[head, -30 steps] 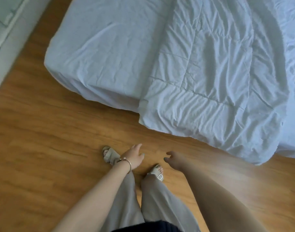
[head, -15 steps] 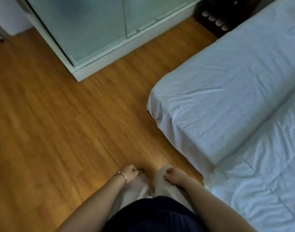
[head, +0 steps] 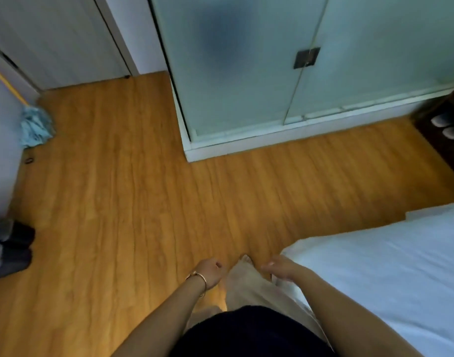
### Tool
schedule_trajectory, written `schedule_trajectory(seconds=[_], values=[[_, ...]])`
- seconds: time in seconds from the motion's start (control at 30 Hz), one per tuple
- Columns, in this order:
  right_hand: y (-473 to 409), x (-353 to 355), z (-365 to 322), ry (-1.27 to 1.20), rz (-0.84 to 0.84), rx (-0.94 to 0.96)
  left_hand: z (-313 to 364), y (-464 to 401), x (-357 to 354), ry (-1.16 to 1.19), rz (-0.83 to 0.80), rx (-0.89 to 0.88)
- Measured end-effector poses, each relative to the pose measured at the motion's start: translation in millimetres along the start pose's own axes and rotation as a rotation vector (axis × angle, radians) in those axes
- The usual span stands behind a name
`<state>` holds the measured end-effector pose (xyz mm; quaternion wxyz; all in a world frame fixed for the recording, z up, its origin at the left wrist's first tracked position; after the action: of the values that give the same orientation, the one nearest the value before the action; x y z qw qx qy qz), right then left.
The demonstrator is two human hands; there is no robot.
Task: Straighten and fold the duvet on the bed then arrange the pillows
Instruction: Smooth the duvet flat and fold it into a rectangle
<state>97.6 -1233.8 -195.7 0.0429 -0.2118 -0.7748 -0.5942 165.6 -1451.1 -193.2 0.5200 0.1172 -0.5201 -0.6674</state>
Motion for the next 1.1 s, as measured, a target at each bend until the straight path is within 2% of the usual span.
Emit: schedule_trajectory(seconds=[0.07, 0.2, 0.33, 0.43, 0.5, 0.53, 0.63, 0.7, 0.8, 0.93, 1.03, 1.1], values=[[-22, 65, -3, -0.057, 0.078, -0.005, 41, -21, 23, -0.039, 0.048, -0.001], [-47, 163, -6, -0.061, 0.125, -0.026, 121, -67, 51, -0.140, 0.081, -0.060], [-66, 200, 5, -0.215, 0.131, -0.019, 203, -118, 68, -0.251, -0.077, -0.093], [-86, 221, 21, -0.311, 0.038, -0.032, 270, -174, 82, -0.306, -0.114, -0.111], [-98, 259, 37, -0.344, -0.070, -0.087, 320, -210, 87, -0.349, -0.167, -0.139], [-104, 283, 47, -0.377, -0.064, -0.138, 348, -225, 89, -0.369, -0.213, -0.164], [-107, 369, 74, -0.508, 0.164, -0.253, 436, -273, 95, -0.467, -0.316, -0.223], [-102, 422, 86, -0.436, 0.300, -0.294, 500, -302, 95, -0.471, -0.317, -0.281], [-103, 459, 101, -0.415, 0.350, -0.321, 584, -333, 81, -0.506, -0.364, -0.355], [-100, 486, 138, -0.541, 0.377, -0.391, 670, -358, 42, -0.644, -0.440, -0.390], [-115, 516, 196, -0.578, 0.361, -0.422, 727, -379, 2, -0.748, -0.478, -0.435], [-153, 520, 259, -0.668, 0.363, -0.429, 764, -391, -29, -0.805, -0.498, -0.451]])
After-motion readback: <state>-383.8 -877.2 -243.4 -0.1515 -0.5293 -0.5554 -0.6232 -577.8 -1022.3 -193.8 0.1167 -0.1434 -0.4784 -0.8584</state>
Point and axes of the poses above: each hand's wrist, its own y-axis away from the middle knuckle, its own x-axis out of the back of the hand, z = x × y, the point moved 2 cm from there along -y, towards the middle knuckle, and after that the axes turned 9 degrees about y, right-handed, at the moved point
